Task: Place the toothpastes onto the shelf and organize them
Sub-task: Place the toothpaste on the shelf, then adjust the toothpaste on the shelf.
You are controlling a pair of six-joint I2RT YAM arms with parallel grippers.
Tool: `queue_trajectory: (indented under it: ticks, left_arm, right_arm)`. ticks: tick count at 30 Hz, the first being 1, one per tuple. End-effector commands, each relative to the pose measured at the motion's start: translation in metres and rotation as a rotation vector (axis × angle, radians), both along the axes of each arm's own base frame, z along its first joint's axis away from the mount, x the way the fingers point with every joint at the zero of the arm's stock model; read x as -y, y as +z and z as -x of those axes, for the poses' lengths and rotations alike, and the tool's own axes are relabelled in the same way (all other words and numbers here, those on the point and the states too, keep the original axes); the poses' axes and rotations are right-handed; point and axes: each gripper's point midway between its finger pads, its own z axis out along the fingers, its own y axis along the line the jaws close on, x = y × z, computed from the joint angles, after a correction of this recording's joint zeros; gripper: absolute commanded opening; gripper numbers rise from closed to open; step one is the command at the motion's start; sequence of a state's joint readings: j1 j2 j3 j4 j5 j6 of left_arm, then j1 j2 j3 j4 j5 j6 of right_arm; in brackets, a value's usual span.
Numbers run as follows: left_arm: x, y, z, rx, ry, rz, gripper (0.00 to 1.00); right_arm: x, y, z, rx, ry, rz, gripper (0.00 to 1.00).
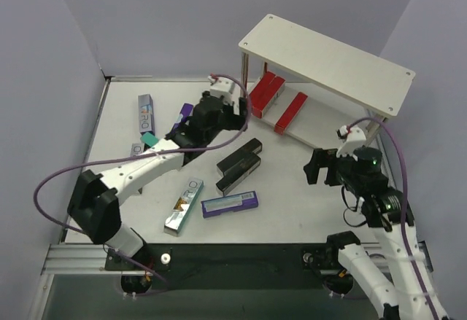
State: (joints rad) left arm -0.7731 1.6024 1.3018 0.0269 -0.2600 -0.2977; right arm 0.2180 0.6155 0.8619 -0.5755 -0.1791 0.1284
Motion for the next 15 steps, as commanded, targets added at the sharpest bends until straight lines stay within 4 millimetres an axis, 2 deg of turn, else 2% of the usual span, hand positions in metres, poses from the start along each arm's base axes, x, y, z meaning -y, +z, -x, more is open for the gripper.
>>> queue_trajectory:
  ticks: [1,2,3,4,5,7,8,10,11,12,15]
  left_arm:
    - [-0.078,-0.016,-0.001,-0.035,0.151,0.099,0.90]
    - [-0.109,-0.008,-0.003,-0.017,0.205,0.124,0.90]
    - [-0.122,-0.010,-0.002,-0.018,0.228,0.129,0.90]
    - [-0.137,0.001,0.005,0.008,0.245,0.151,0.90]
    - [-0.161,-0.017,0.005,-0.011,0.293,0.130,0.90]
    - [-0.181,-0.015,0.013,0.018,0.331,0.126,0.90]
    - [-0.192,-0.028,0.016,0.010,0.358,0.104,0.90]
    - [-0.209,-0.030,0.019,0.028,0.387,0.096,0.90]
    - [-0.214,-0.043,0.022,0.011,0.393,0.079,0.90]
    - [-0.219,-0.044,0.023,0.013,0.403,0.071,0.90]
    - [-0.227,-0.044,0.030,0.031,0.413,0.030,0.89]
  right_arm:
    - [-0.018,-0.002,-0.044,-0.002,-0.015,-0.062,1.00]
    - [-0.022,-0.009,-0.058,-0.016,-0.016,-0.054,1.00]
    - [-0.025,-0.011,-0.065,-0.013,-0.020,-0.046,1.00]
    - [-0.027,-0.013,-0.072,-0.006,-0.019,-0.029,1.00]
    - [-0.038,-0.017,-0.085,0.012,0.006,-0.010,1.00]
    - [-0.040,-0.020,-0.101,0.046,-0.003,0.063,1.00]
    - [-0.047,-0.024,-0.114,0.050,-0.002,0.083,1.00]
    - [-0.046,-0.030,-0.129,0.058,-0.044,0.131,1.00]
    - [-0.048,-0.036,-0.142,0.051,-0.047,0.156,1.00]
    - [-0.053,-0.039,-0.146,0.049,-0.040,0.174,1.00]
    - [-0.047,-0.051,-0.169,0.052,-0.109,0.233,1.00]
